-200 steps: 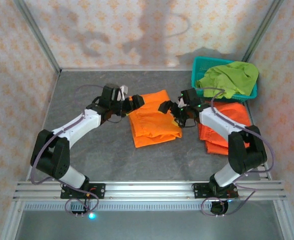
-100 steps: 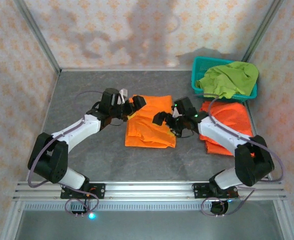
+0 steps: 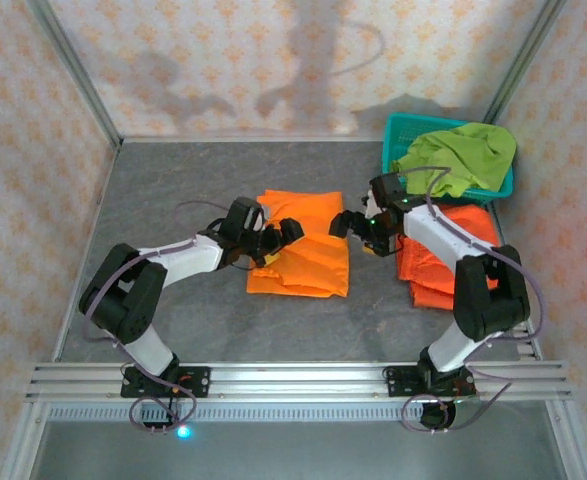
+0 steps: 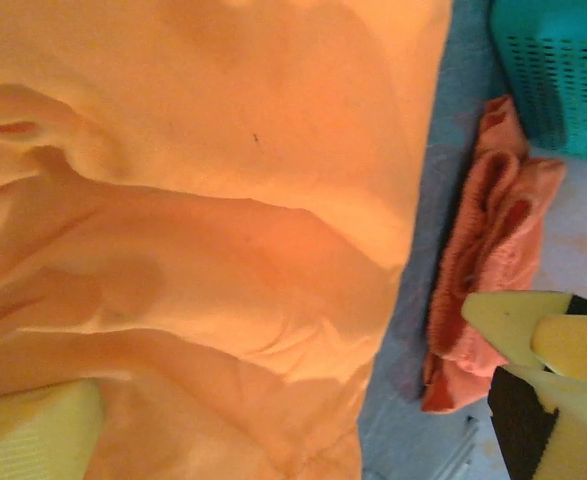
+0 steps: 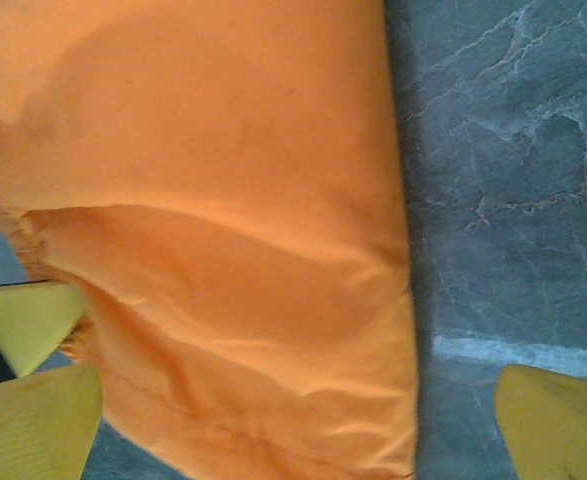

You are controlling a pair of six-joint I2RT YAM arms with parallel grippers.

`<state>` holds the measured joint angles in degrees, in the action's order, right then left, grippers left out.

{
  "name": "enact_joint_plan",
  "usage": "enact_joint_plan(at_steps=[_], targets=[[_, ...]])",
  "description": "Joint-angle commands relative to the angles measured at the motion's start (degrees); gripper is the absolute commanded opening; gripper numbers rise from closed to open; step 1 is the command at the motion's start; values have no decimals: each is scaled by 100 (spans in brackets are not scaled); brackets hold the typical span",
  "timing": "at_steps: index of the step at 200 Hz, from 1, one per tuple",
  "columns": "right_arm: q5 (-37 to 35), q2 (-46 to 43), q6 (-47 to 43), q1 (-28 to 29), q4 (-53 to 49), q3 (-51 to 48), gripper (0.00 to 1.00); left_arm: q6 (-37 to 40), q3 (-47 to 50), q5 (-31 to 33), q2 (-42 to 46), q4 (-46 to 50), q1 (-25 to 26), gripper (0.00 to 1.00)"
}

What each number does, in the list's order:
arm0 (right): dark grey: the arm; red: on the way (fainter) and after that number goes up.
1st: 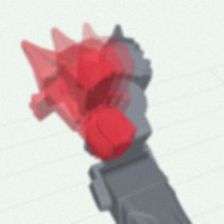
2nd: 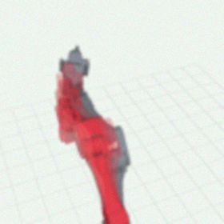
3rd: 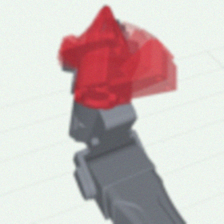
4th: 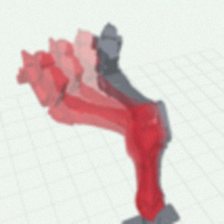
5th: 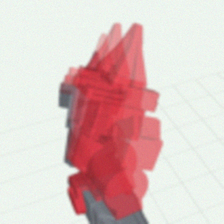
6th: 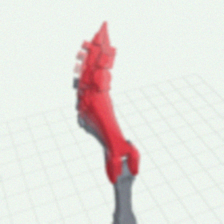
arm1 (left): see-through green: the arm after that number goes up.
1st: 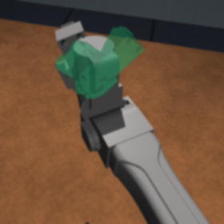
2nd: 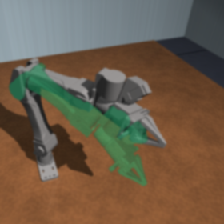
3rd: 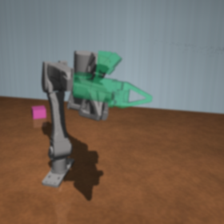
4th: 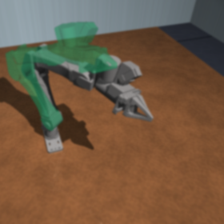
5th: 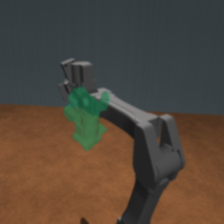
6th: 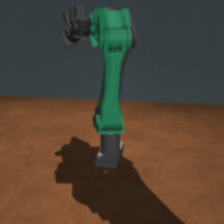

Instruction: Fold and stack the shorts

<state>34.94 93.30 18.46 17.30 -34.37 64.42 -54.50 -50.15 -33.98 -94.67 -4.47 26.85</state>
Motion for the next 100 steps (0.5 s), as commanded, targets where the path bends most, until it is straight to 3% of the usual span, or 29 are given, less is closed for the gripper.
enact_joint_plan(at_steps=[1, 100], targets=[[-45, 255, -480, 1, -53, 202, 98, 439, 132, 395, 28, 554, -38, 100], [147, 1456, -551, 66, 484, 735, 66, 449, 159, 392, -60, 440, -32, 100]])
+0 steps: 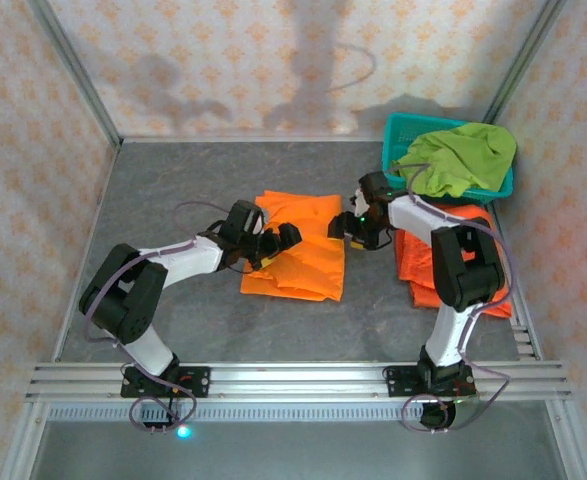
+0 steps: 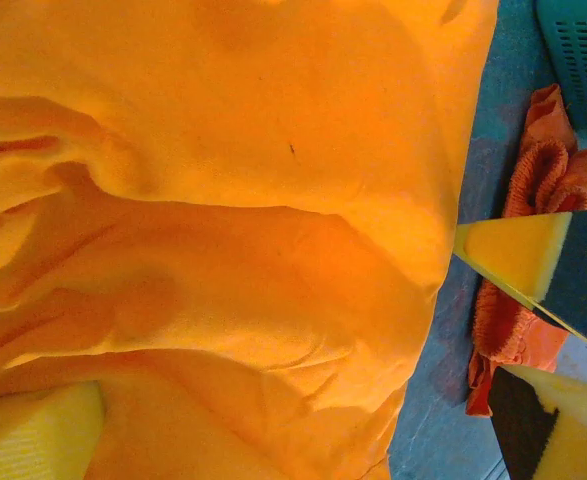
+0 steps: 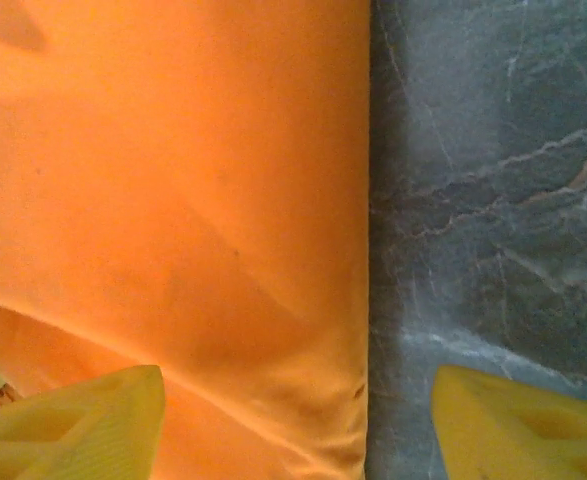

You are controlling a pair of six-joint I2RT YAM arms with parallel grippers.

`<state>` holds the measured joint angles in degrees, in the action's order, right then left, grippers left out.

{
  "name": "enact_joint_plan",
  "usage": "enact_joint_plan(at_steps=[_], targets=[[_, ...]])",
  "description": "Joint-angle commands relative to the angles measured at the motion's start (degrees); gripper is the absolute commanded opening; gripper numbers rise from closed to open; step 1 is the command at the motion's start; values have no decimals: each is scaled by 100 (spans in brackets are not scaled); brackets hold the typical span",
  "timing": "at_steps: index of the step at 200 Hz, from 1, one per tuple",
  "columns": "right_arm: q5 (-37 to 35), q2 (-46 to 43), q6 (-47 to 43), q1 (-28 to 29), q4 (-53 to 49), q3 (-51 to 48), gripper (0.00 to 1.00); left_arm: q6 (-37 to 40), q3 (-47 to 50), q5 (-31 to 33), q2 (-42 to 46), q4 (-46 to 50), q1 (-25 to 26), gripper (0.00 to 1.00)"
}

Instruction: Fold and stack the shorts

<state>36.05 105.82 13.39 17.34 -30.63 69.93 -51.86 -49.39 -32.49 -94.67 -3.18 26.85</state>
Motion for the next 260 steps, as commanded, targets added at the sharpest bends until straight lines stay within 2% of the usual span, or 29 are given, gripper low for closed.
enact_joint_plan(at_steps=[1, 54, 70, 87, 100, 117, 170, 220, 260], targets=[[30, 207, -41, 64, 110, 186, 66, 184, 85, 243, -55, 310, -31, 100], [25, 405, 48, 286, 216, 178, 43, 184, 50, 273, 16, 249, -31, 100], [-123, 508, 33, 373, 132, 221, 33, 218, -12, 346, 108, 313, -31, 100], [-495, 562, -55, 469, -52, 300, 19, 387, -177, 449, 243, 554, -32, 100], [-802, 511, -121, 523, -171, 341, 14, 526, -278, 575, 441, 737, -34, 100], [-1517, 338, -270, 599, -520, 442, 0, 809, -432, 791, 765, 1041, -31, 100], [-3548, -502, -835, 677, -2171, 939, 0, 1637, -795, 1236, 1553, 1791, -33, 100], [-5471, -729, -1237, 681, -3845, 1771, 0, 1575, -861, 1108, 1429, 1645, -36, 100], [-6703, -659, -1290, 678, -4570, 2242, 0, 1485, -984, 956, 1223, 1513, -32, 100]])
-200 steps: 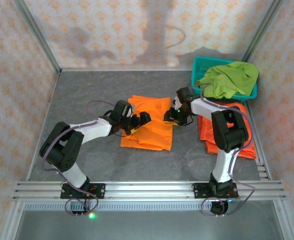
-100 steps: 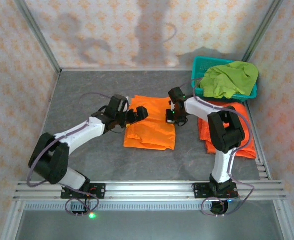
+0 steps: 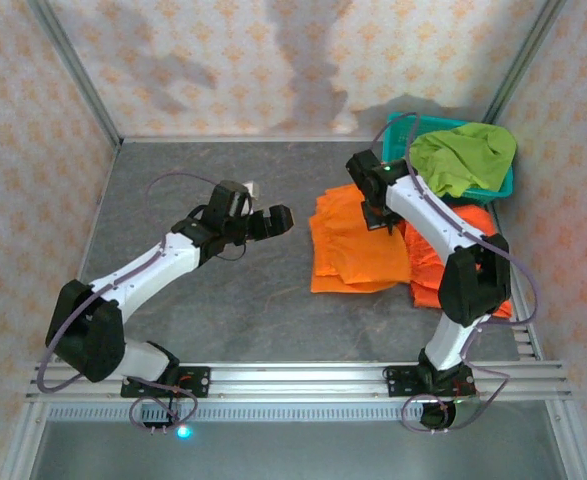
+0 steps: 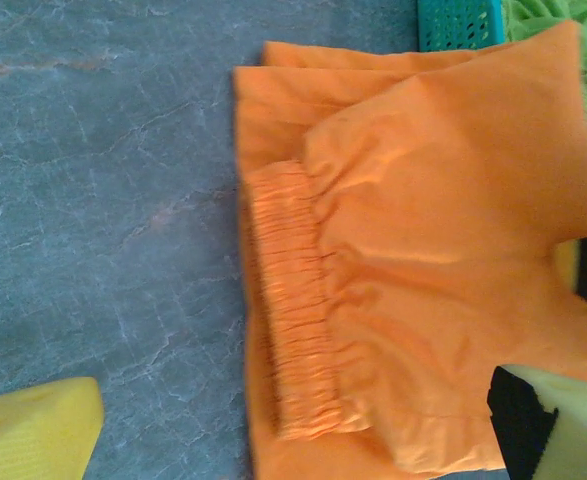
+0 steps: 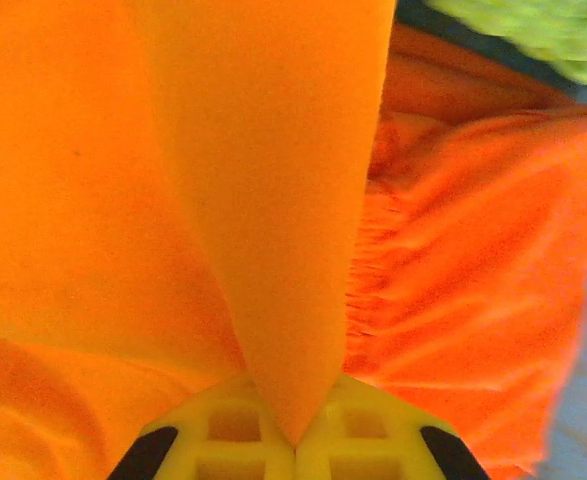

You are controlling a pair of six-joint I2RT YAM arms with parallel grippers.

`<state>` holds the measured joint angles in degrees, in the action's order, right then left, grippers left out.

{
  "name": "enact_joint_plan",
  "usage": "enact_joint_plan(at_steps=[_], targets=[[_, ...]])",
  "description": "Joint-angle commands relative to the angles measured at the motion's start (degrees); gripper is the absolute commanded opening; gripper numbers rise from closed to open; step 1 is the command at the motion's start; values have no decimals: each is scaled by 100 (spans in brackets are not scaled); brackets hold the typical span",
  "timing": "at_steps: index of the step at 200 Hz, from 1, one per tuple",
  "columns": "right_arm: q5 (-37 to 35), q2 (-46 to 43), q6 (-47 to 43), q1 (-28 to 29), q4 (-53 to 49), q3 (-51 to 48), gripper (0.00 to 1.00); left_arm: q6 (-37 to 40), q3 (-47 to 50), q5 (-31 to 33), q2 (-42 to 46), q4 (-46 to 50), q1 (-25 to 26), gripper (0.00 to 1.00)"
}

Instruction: Fold and stack the shorts

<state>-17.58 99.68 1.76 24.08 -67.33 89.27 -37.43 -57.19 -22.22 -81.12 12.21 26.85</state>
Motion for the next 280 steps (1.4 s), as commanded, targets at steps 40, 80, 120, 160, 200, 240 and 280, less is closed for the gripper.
enact_joint_plan(at_steps=[40, 80, 120, 160, 200, 240, 280], targets=[[-1929, -47, -5, 1, -1443, 612, 0, 104, -227, -90, -151, 17, -35, 100], [-2307, -178, 193, -7, -1943, 855, 0, 105, -179, -72, -162, -3, -31, 100], [-2509, -382, 328, -71, -2253, 1063, 0, 95, -161, -77, -167, -25, -32, 100], [-2674, -621, 412, -84, -2481, 1280, 0, 74, -161, -66, -173, -26, -29, 100], [-2823, -833, 328, -246, -2485, 1362, 0, 65, -205, -59, -187, 3, -26, 100], [-2806, -961, -59, -636, -1964, 915, 0, 60, -214, -37, -176, 20, -28, 100], [-2657, -786, -188, -1036, -1487, 337, 4, 76, -219, -29, -152, 91, -32, 100]])
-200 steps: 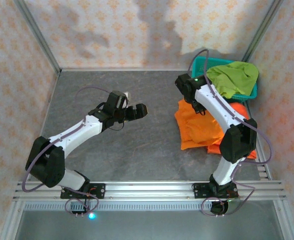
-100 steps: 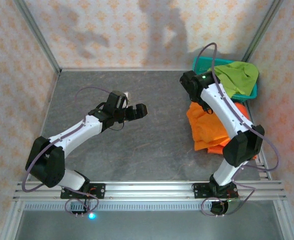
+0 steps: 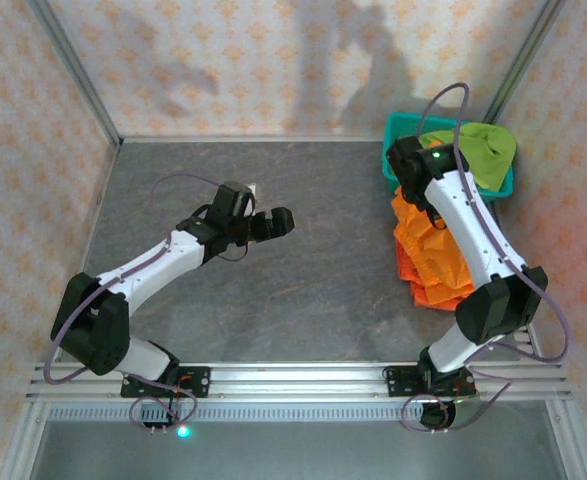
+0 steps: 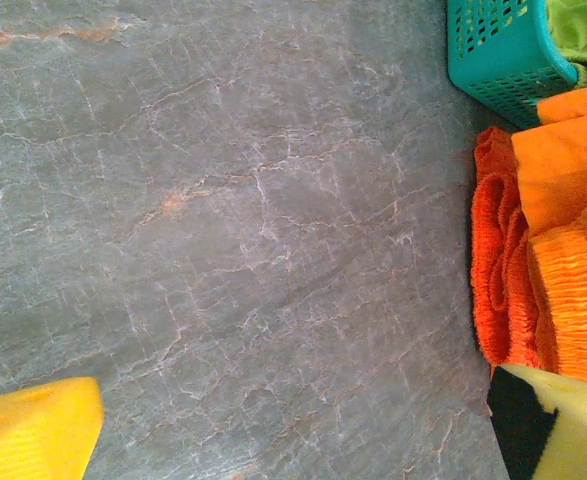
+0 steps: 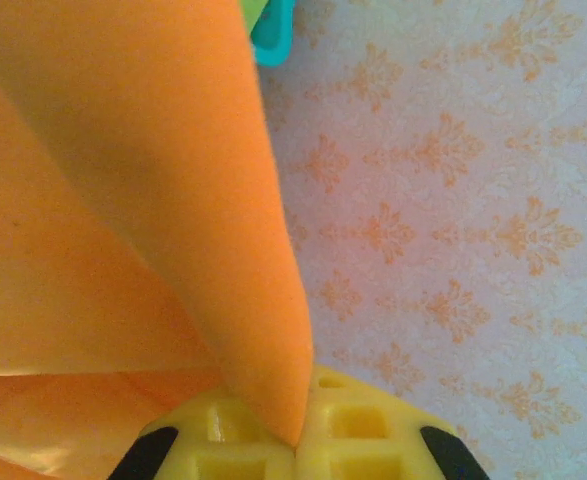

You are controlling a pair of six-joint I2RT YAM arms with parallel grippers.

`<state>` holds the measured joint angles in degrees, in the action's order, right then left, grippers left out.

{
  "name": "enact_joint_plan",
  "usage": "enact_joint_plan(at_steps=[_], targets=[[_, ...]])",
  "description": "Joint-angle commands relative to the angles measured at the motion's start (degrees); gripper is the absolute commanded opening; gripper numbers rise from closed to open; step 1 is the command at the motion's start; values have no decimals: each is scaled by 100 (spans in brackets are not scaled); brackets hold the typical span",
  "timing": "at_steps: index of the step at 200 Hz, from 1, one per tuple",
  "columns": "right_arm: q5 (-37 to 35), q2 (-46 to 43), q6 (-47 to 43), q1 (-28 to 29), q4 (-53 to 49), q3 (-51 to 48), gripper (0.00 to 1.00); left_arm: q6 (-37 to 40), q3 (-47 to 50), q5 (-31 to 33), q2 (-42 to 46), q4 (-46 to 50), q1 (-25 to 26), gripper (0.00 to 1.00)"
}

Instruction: Fold and stack the shorts

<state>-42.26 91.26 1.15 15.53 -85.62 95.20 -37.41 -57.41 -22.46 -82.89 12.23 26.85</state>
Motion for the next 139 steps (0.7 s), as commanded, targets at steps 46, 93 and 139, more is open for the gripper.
enact_joint_plan(at_steps=[46, 93, 139], targets=[[-220, 197, -63, -778, 547, -659, 5, 159, -245, 25, 62, 250, -31, 100], [53, 19, -138, -1582, 923, -1083, 11, 296, -452, -25, -38, 474, -34, 100], [125, 50, -98, -1983, 1031, -1175, 68, 531, -703, -111, -177, 728, -33, 100]])
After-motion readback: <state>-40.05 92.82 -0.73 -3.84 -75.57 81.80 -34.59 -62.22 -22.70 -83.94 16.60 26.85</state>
